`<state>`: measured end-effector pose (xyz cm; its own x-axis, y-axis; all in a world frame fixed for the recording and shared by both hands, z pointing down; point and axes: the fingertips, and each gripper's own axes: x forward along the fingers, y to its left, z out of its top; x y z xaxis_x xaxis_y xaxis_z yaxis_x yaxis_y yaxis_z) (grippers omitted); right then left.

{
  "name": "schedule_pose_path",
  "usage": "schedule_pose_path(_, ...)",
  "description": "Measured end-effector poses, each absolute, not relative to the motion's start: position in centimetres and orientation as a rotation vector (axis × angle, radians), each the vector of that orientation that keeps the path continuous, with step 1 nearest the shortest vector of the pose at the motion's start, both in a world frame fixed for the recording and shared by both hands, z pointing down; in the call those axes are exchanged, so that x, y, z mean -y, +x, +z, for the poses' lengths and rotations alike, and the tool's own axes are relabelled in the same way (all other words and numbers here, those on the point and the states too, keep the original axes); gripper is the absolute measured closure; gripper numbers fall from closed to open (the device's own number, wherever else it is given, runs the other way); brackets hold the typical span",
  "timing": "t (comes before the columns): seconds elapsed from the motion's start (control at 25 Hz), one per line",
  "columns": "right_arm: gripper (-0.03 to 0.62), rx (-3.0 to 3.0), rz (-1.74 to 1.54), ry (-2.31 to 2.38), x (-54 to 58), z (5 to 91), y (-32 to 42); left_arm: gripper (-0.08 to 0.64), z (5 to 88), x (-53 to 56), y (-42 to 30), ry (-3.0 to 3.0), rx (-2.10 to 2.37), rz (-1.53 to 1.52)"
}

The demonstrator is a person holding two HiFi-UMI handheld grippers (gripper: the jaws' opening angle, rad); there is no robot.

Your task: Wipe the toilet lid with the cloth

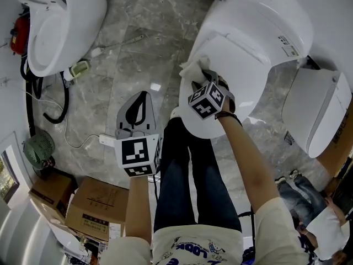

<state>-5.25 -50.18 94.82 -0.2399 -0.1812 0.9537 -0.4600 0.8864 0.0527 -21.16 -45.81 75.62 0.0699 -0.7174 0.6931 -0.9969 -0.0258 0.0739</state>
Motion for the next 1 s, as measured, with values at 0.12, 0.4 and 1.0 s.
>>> schedule_pose_path(0.12, 0.394, 1.83, 0.27, 0.441, 47.8, 95.0, -5.9, 0.557, 75.6, 45.1, -21.6, 1.791, 1.71, 0.652)
schedule_pose_path(0.4, 0.394, 1.85, 0.251, 0.369, 42.4, 95.1, -6.7, 0.557, 75.3, 43.0, -22.4, 1.775, 1.729, 0.648)
schedule_pose_path(1.0, 0.394, 1.882, 0.267, 0.182, 32.2, 95.7, -6.3, 0.557, 75.8, 40.6, -22.5, 1.763, 1.719, 0.649)
